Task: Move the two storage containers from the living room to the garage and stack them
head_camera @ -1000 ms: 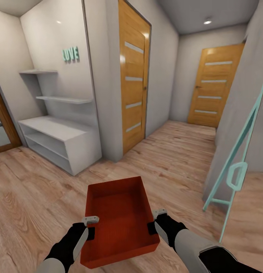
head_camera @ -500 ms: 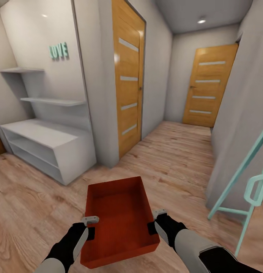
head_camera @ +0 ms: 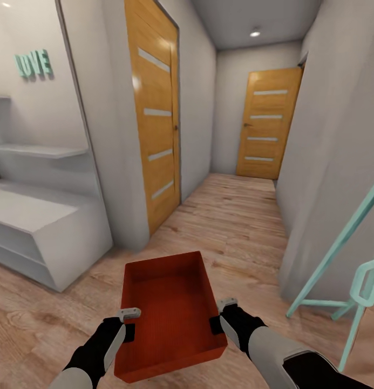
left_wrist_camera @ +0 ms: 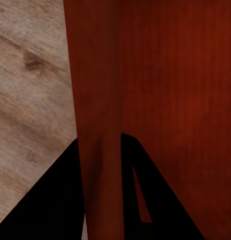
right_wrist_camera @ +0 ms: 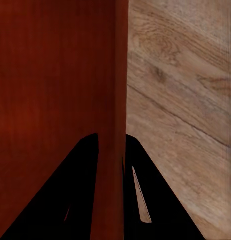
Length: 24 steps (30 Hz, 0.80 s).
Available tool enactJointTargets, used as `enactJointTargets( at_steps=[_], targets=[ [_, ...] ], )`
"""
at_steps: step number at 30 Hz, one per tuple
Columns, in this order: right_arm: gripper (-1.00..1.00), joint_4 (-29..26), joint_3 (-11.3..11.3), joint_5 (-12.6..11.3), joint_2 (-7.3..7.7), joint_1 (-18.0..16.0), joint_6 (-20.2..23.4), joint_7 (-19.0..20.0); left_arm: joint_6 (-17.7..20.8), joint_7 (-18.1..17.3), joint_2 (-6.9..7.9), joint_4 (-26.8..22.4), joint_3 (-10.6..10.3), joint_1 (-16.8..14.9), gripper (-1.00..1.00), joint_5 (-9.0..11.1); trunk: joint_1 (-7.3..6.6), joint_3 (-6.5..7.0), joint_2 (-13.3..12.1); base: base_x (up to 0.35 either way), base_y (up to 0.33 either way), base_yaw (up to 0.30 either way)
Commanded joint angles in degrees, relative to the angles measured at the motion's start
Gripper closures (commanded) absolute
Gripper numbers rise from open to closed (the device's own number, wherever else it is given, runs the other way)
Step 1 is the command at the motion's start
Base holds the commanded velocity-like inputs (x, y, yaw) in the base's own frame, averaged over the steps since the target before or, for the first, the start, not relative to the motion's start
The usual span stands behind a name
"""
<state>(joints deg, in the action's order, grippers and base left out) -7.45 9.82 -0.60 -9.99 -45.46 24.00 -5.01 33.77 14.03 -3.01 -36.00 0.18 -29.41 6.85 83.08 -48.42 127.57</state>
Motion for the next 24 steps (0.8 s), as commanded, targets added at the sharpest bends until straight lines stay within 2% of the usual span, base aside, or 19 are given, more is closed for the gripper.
enactJointTargets(
  at_steps=[1, 24],
  targets=[
    [1.00, -0.1, 0.6, 0.7, -0.01, -0.4, 0.4, 0.0, -0.2, -0.2, 0.20, 0.0, -1.0, 0.1, 1.00, 2.7, 0.02, -0.03, 0.0, 0.341, 0.146, -0.289],
    [1.00, -0.1, 0.6, 0.7, -0.01, -0.4, 0.4, 0.0, -0.2, -0.2, 0.20, 0.0, -1.0, 0.1, 1.00, 2.7, 0.02, 1.05, 0.0, 0.341, 0.146, -0.269]
  ],
)
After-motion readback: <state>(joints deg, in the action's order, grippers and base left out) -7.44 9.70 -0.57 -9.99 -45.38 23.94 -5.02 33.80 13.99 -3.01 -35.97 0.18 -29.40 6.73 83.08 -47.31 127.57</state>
